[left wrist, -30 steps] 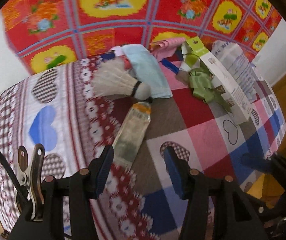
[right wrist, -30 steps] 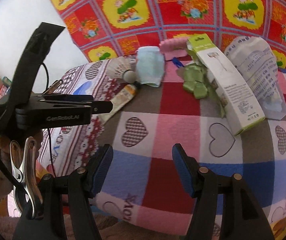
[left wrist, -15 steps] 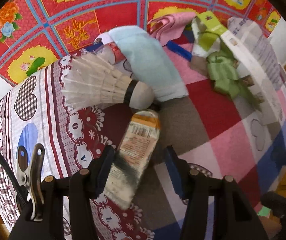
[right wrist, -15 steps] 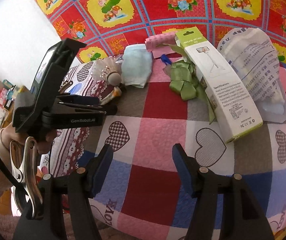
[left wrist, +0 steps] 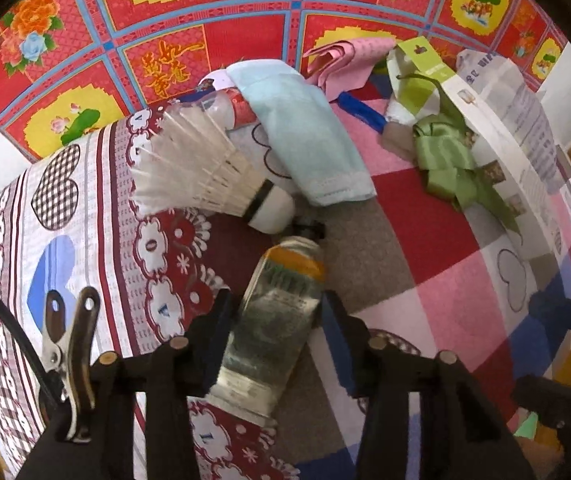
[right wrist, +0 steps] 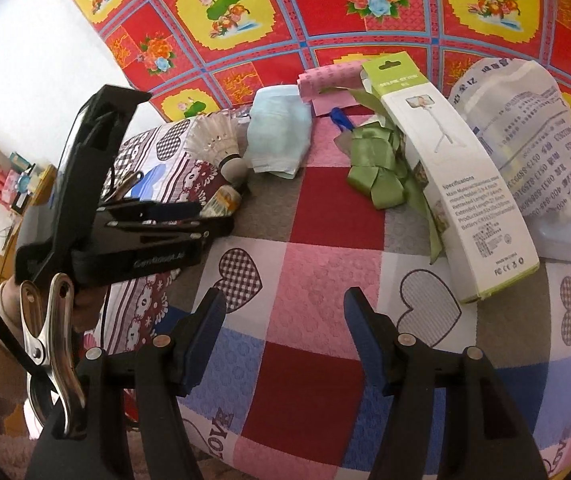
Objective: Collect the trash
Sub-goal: 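Lower the left gripper onto the clear lotion tube and close on it, then grasp the white shuttlecock with the right gripper while the left lifts the lotion tube, then carry the lotion tube and shuttlecock with both grippers over the red bucket, then open both grippers to drop the lotion tube and shuttlecock into the bucket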
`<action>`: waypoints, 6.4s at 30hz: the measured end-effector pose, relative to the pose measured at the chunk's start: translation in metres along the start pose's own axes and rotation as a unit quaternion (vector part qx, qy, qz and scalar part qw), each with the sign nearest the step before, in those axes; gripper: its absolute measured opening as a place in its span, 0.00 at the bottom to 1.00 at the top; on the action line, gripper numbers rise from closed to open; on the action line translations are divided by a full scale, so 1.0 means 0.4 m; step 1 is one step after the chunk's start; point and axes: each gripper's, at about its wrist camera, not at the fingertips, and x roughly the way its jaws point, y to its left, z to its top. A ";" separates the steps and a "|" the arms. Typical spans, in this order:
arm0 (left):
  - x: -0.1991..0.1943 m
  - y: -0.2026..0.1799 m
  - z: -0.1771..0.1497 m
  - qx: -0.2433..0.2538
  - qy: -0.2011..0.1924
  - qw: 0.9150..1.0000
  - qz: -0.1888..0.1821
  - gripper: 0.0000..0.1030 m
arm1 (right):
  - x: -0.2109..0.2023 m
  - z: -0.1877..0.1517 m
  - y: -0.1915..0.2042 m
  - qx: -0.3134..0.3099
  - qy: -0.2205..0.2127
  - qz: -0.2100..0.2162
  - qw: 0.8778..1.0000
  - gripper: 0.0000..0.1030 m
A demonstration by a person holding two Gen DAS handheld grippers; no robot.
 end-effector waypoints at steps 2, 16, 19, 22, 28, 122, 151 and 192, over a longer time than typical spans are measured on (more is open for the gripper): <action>-0.013 -0.003 -0.021 -0.009 0.001 1.000 -0.004 0.40 | 0.005 0.009 0.005 -0.007 0.001 0.000 1.000 0.61; -0.144 0.169 -0.167 -0.162 -0.033 0.986 0.013 0.40 | 0.084 0.104 0.072 -0.076 -0.003 0.013 0.997 0.61; -0.165 0.192 -0.190 -0.189 -0.035 0.981 0.017 0.40 | 0.117 0.136 0.111 -0.103 -0.008 0.019 0.994 0.61; -0.190 0.206 -0.212 -0.208 -0.041 0.977 0.024 0.40 | 0.151 0.164 0.143 -0.125 -0.010 0.019 0.992 0.61; -0.213 0.232 -0.230 -0.237 -0.047 0.970 0.032 0.40 | 0.221 0.208 0.182 -0.157 -0.008 0.001 0.988 0.61; -0.531 1.081 -0.695 -0.431 -0.133 0.881 0.142 0.40 | 0.453 0.115 1.246 -0.306 0.060 0.171 0.935 0.27; -0.210 1.408 -0.681 -0.401 -0.074 0.912 0.048 0.40 | 0.803 0.177 1.390 -0.257 0.133 0.062 0.955 0.27; 0.045 1.538 -0.665 -0.381 0.013 0.925 0.013 0.46 | 0.984 0.226 1.397 -0.213 0.185 0.016 0.959 0.28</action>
